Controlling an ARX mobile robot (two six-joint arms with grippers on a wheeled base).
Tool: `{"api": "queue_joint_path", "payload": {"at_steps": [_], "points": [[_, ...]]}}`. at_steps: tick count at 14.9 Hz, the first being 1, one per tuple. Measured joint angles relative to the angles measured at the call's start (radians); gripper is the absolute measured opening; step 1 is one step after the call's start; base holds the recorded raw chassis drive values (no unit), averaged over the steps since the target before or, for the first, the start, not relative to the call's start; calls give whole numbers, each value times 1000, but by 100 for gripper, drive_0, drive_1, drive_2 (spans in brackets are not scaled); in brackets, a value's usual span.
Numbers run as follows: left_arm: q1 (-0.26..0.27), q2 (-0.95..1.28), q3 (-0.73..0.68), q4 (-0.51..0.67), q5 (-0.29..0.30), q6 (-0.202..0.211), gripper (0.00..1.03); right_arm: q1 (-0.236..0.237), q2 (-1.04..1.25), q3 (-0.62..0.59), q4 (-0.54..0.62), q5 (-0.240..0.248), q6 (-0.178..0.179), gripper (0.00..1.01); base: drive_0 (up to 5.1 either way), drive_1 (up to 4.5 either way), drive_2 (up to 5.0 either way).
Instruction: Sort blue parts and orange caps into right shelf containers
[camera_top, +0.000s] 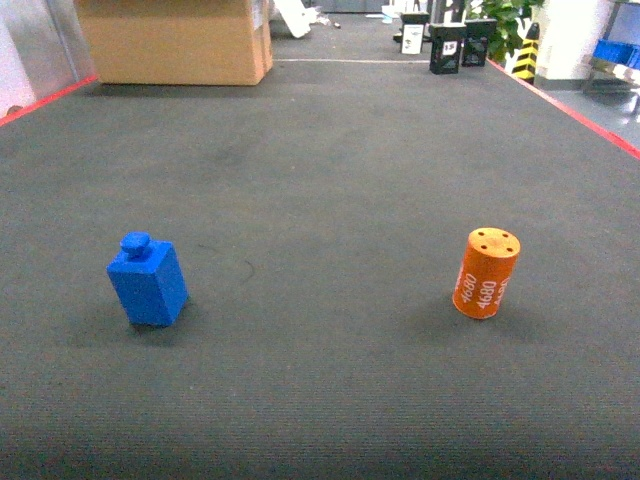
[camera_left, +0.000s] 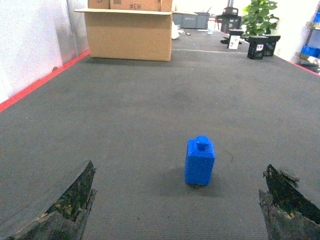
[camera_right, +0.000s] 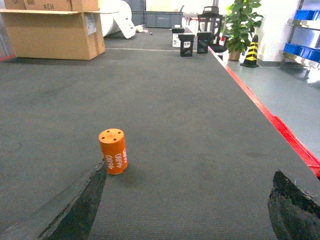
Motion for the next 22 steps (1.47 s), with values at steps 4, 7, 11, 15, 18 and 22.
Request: {"api": "queue_joint_path", "payload": {"at_steps": [4, 7, 11, 15, 18, 22], "points": [[0, 0, 0, 0, 0, 0, 98, 0, 0, 0, 0, 0, 0, 98, 0, 0, 0], [0, 0, 0, 0, 0, 0, 98, 0, 0, 0, 0, 0, 0, 98, 0, 0, 0], [0, 0, 0, 0, 0, 0, 98, 0, 0, 0, 0, 0, 0, 98, 0, 0, 0], [0, 0, 0, 0, 0, 0, 98, 0, 0, 0, 0, 0, 0, 98, 0, 0, 0], [0, 0, 0, 0, 0, 0, 98, 0, 0, 0, 0, 0, 0, 98, 0, 0, 0], [0, 0, 0, 0, 0, 0, 98, 0, 0, 0, 0, 0, 0, 98, 0, 0, 0]]}}
